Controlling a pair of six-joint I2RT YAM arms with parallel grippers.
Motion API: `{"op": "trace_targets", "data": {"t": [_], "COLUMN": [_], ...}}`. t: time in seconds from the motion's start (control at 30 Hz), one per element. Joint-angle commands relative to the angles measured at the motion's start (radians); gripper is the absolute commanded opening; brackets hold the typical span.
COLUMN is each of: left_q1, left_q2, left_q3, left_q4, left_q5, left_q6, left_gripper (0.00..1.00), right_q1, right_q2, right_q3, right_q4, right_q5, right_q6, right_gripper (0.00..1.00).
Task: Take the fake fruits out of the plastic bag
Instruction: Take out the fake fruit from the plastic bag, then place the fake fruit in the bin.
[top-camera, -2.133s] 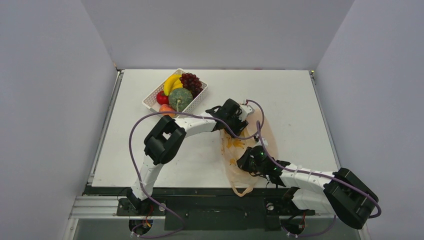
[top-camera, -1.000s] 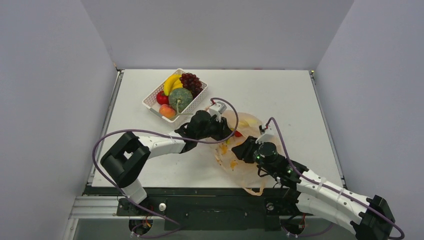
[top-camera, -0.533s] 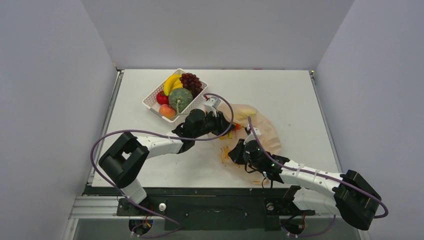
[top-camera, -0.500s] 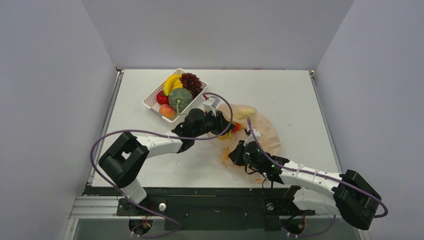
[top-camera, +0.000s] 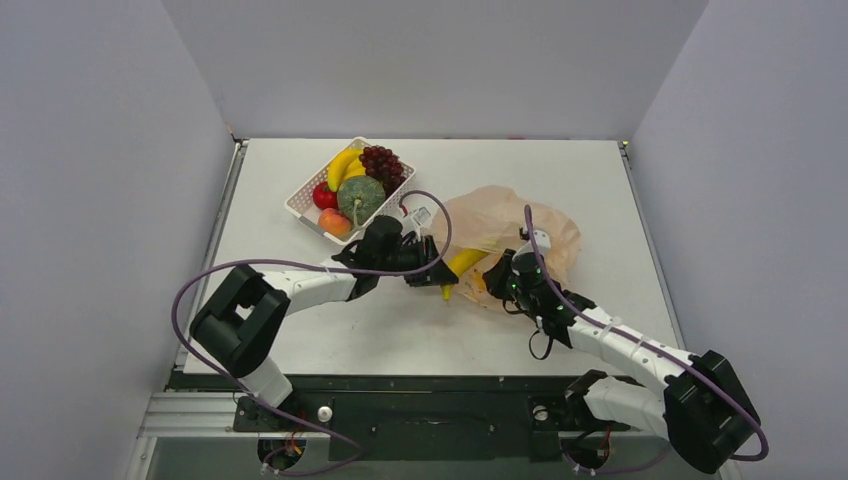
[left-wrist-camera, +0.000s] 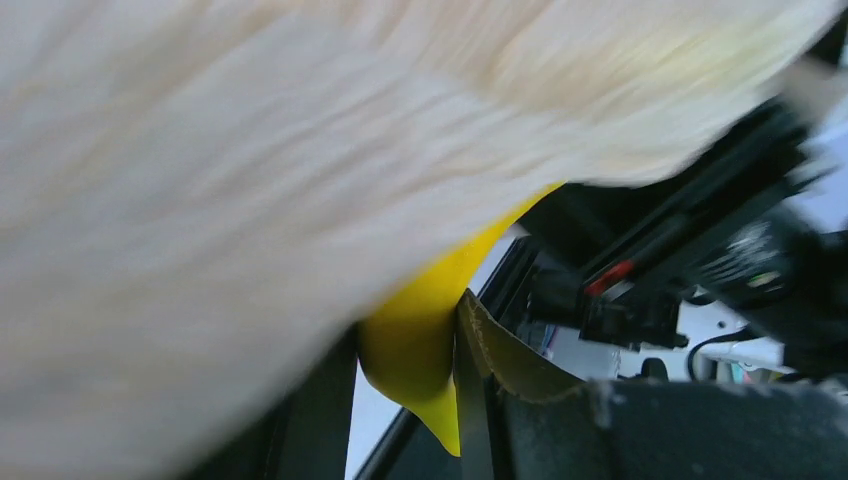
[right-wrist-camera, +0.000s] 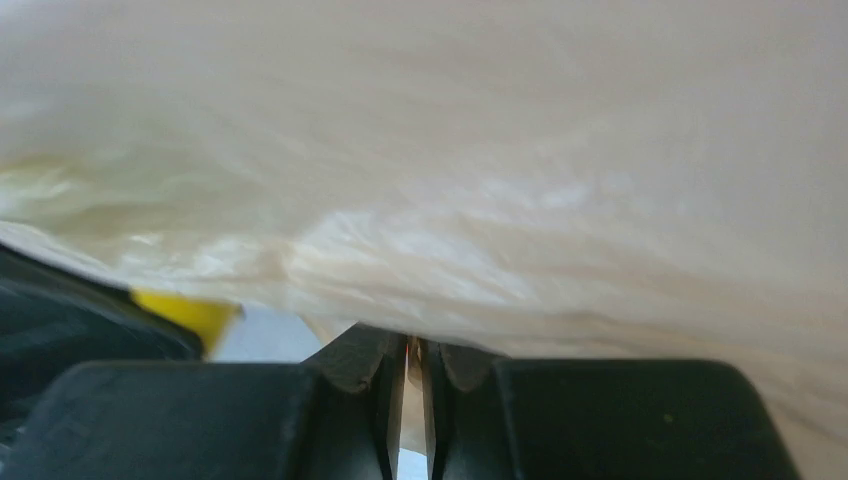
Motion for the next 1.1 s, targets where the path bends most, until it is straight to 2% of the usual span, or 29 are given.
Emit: {"op": "trace_targets", "data": {"t": [0.0, 0.03, 0.17, 0.33, 0.5, 0.57, 0.6, 0.67, 0.7, 0.83, 0.9, 1.0, 1.07], "left_q1": [-0.033, -0.049, -0.087, -0.097, -0.069, -0.042, -0.015, 0.031, 0.051, 0.183, 0.268, 0.421, 0.477], "left_q2": [-0.126, -0.151, -0.211, -0.389, -0.574, -0.646, -0.682, -0.709, -0.714, -0.698, -0.667, -0.583, -0.5], "left_q3": [-0.035, -0.023, 0.016, 0.007, 0.02, 0.051, 0.082, 0.138, 0.154, 0.219, 0.224, 0.197, 0.2], "left_q4": [-0.297, -0.409, -0.594, -0.698, -0.777, -0.839, -0.888, -0.954, -0.966, -0.969, -0.922, -0.783, -0.738], "left_q5": [-0.073, -0.1, -0.138, -0.151, -0.076, -0.156, -0.198, -0.371, -0.488, -0.767, -0.829, -0.796, -0.792], "left_q6": [0.049, 0.08, 0.168, 0.257, 0.38, 0.4, 0.403, 0.392, 0.38, 0.342, 0.291, 0.189, 0.122], "left_gripper": [0.0, 0.0, 0.0, 0.0, 0.0, 0.0, 0.0, 0.0, 0.0, 0.0, 0.0, 0.0, 0.0], "right_q1": [-0.035, -0.041, -0.07, -0.073, -0.078, -0.08, -0.08, -0.081, -0.081, -0.083, -0.083, -0.084, -0.084], "right_q2": [-0.029, -0.034, -0.043, -0.038, -0.07, -0.084, -0.097, -0.118, -0.124, -0.145, -0.15, -0.178, -0.193], "right_q3": [0.094, 0.108, 0.129, 0.098, 0.029, 0.024, 0.025, 0.028, 0.032, 0.049, 0.057, 0.056, 0.052], "right_q4": [-0.008, -0.011, -0.022, -0.022, -0.019, -0.024, -0.04, -0.064, -0.07, -0.099, -0.114, -0.126, -0.132], "right_q5": [0.033, 0.035, 0.038, -0.005, -0.008, -0.015, -0.016, -0.014, -0.012, -0.012, -0.016, -0.014, -0.011], "right_q6": [-0.028, -0.025, -0.002, 0.01, 0.013, 0.008, 0.004, -0.003, -0.006, -0.026, -0.029, -0.031, -0.031], "right_gripper": [0.08, 0.08, 0.09, 0.09, 0.11, 0.11, 0.11, 0.12, 0.12, 0.13, 0.12, 0.12, 0.13]}}
